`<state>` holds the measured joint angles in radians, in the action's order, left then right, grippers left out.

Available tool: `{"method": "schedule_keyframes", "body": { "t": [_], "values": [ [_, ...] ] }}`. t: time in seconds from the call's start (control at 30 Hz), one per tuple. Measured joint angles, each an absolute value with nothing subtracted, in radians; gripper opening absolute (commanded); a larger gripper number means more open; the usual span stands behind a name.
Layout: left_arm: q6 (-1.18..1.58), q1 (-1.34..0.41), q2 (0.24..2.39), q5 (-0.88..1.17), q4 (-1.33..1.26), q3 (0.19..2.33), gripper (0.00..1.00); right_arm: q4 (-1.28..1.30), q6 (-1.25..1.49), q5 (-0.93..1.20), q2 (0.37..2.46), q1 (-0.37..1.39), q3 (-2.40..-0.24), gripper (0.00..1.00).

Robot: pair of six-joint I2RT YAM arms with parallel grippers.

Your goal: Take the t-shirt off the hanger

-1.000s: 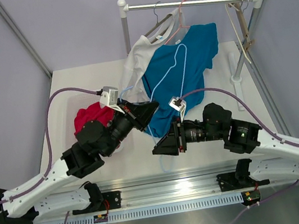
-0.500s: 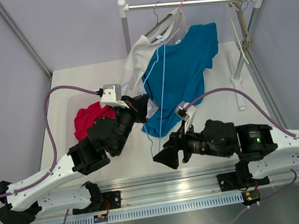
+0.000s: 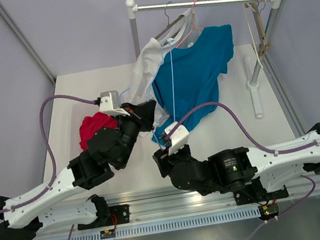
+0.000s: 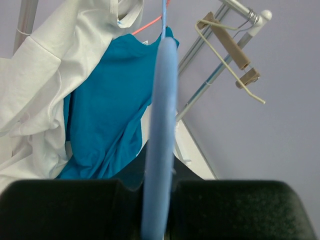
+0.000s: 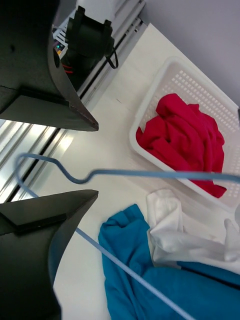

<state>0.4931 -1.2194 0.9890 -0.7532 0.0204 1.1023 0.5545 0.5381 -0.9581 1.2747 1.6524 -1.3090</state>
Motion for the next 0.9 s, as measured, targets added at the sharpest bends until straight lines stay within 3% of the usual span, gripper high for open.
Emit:
{"method": "schedule_keyframes", "body": {
  "t": [0.23, 0.3, 0.4, 0.57, 0.63, 0.7, 0.73, 0.77, 0.87, 0.9],
  "values": [
    [0.532, -1.223, 0.907, -0.751, 0.013, 1.086, 0.00, 0.644, 0.586, -1.061, 1.306, 1.663, -1.352, 0.59],
    [0.539, -1.223, 0.900, -0.748, 0.008, 1.086, 0.00, 0.656, 0.593, -1.075, 1.319, 1.665, -1.355, 0.48],
    [0.552, -1.223, 0.900, -0.740, 0.007, 1.085, 0.00, 0.660, 0.597, -1.081, 1.329, 1.665, -1.354, 0.41],
    [0.567, -1.223, 0.900, -0.739, 0.005, 1.085, 0.00, 0.641, 0.594, -1.092, 1.326, 1.669, -1.353, 0.00],
    [0.569, -1.223, 0.896, -0.744, -0.004, 1.085, 0.00, 0.641, 0.616, -1.115, 1.316, 1.660, -1.349, 0.00],
    [0.570, -1.223, 0.891, -0.742, -0.007, 1.085, 0.12, 0.632, 0.627, -1.114, 1.291, 1.658, -1.336, 0.00],
    [0.568, -1.223, 0.891, -0.739, -0.012, 1.085, 0.23, 0.617, 0.632, -1.108, 1.273, 1.659, -1.324, 0.00],
    [0.564, -1.223, 0.891, -0.731, -0.015, 1.085, 0.43, 0.597, 0.637, -1.102, 1.245, 1.659, -1.300, 0.00],
    [0.544, -1.227, 0.897, -0.677, -0.017, 1.086, 0.72, 0.532, 0.652, -1.050, 1.126, 1.659, -1.203, 0.00],
    [0.545, -1.230, 0.900, -0.648, -0.017, 1.086, 0.75, 0.510, 0.660, -1.024, 1.071, 1.661, -1.163, 0.00]
  ]
}}
